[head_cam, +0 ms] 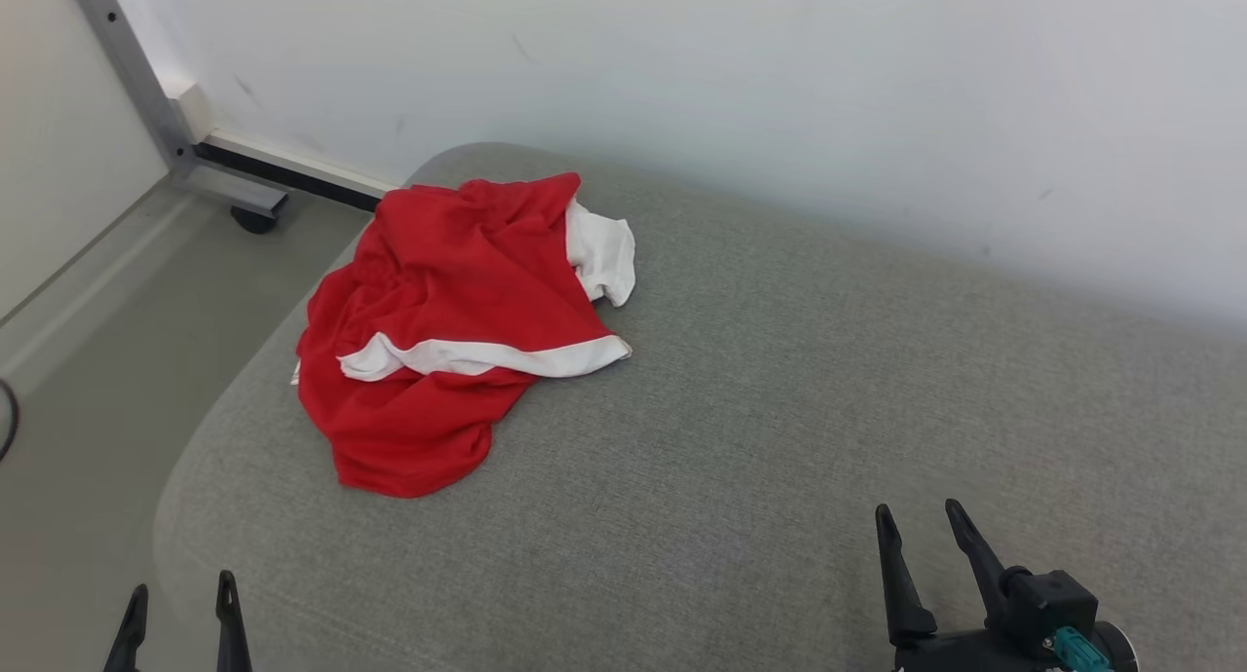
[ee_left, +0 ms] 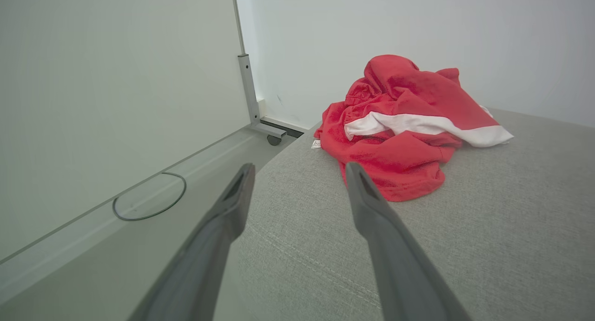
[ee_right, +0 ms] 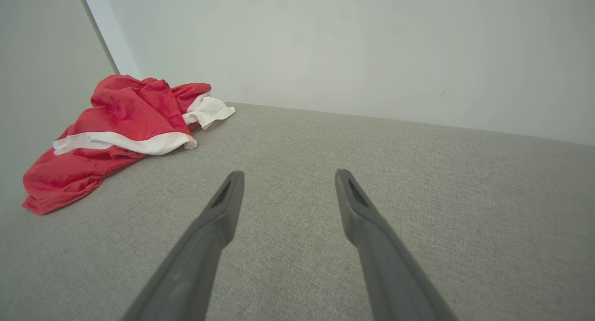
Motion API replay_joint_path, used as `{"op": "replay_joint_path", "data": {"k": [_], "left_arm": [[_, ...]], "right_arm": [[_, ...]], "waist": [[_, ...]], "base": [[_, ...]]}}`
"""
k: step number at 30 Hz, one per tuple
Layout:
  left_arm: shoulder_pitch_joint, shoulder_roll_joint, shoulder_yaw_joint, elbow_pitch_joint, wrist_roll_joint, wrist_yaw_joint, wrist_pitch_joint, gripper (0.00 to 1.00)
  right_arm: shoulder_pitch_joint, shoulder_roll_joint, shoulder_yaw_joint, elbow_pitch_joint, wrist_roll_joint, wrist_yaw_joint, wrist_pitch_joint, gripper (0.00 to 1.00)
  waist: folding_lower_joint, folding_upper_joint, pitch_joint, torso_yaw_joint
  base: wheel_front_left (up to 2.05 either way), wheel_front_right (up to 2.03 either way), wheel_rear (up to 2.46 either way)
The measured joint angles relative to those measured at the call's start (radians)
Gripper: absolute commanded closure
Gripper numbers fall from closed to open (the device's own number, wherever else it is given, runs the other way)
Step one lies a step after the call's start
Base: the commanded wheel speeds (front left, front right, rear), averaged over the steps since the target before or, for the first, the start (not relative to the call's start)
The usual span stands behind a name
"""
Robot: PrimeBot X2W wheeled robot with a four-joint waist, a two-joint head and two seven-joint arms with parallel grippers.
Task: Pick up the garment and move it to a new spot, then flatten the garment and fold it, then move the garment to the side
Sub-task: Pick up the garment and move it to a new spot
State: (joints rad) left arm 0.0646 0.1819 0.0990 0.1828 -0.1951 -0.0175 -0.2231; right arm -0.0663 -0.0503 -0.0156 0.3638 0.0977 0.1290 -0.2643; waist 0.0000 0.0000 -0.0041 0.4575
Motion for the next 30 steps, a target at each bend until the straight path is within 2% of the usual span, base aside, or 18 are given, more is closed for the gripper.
{"op": "replay_joint_path", "data": {"k": [7, 18, 24, 26, 30], "left_arm": [[0.012, 0.000, 0.005, -0.008, -0.008, 0.018, -0.004, 0.00], [0.012, 0.006, 0.008, -0.015, -0.020, 0.028, -0.006, 0.00], [-0.023, -0.016, 0.049, -0.028, -0.059, 0.061, -0.022, 0.00], [-0.056, -0.015, 0.056, -0.032, -0.067, 0.059, -0.023, 0.00], [-0.160, 0.007, 0.061, -0.031, -0.106, 0.028, -0.025, 0.00]], "right_arm": [[0.000, 0.000, 0.001, -0.002, 0.000, 0.000, 0.000, 0.00], [0.001, 0.000, 0.007, -0.006, 0.000, 0.000, 0.000, 0.00], [-0.022, 0.000, 0.017, -0.014, -0.008, 0.000, 0.000, 0.00], [-0.033, 0.000, 0.015, -0.017, -0.020, 0.000, 0.000, 0.00], [-0.064, 0.000, 0.012, -0.026, -0.038, 0.000, 0.000, 0.00]], "waist": [[0.0000, 0.0000, -0.002, 0.028], [0.0000, 0.0001, 0.011, 0.035], [0.0000, 0.0000, 0.027, 0.016], [0.0000, 0.0000, 0.037, 0.003], [0.0000, 0.0001, 0.066, -0.026]], "base": [[0.00, 0.00, 0.00], [0.00, 0.00, 0.00], [0.00, 0.00, 0.00], [0.00, 0.00, 0.00], [0.00, 0.00, 0.00]]}}
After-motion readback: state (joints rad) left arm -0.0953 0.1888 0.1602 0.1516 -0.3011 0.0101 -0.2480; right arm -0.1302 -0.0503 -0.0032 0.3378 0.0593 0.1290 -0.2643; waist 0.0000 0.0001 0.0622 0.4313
